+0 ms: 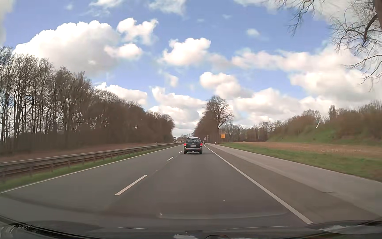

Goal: Follow the waypoints while adhering to traffic rules and regulations

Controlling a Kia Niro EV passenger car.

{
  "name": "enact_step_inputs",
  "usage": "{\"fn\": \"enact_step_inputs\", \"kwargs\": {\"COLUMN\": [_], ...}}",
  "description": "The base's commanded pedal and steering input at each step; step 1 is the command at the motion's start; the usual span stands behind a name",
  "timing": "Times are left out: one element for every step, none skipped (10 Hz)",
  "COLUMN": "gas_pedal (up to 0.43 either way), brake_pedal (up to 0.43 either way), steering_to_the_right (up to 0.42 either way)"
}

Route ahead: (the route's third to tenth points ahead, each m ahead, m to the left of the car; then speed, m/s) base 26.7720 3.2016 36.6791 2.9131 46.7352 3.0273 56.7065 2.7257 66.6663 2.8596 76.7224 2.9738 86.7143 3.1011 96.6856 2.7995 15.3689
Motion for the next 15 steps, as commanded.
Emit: {"fn": "enact_step_inputs", "kwargs": {"gas_pedal": [0.197,0.197,0.197,0.197,0.189,0.189,0.189,0.189,0.189,0.189,0.189,0.197,0.209,0.209,0.228], "brake_pedal": [0.000,0.000,0.000,0.000,0.000,0.000,0.000,0.000,0.000,0.000,0.000,0.000,0.000,0.000,0.000], "steering_to_the_right": [0.000,0.001,0.001,0.001,0.000,0.001,0.001,0.001,0.001,0.001,0.001,0.001,0.001,0.001,0.001]}}
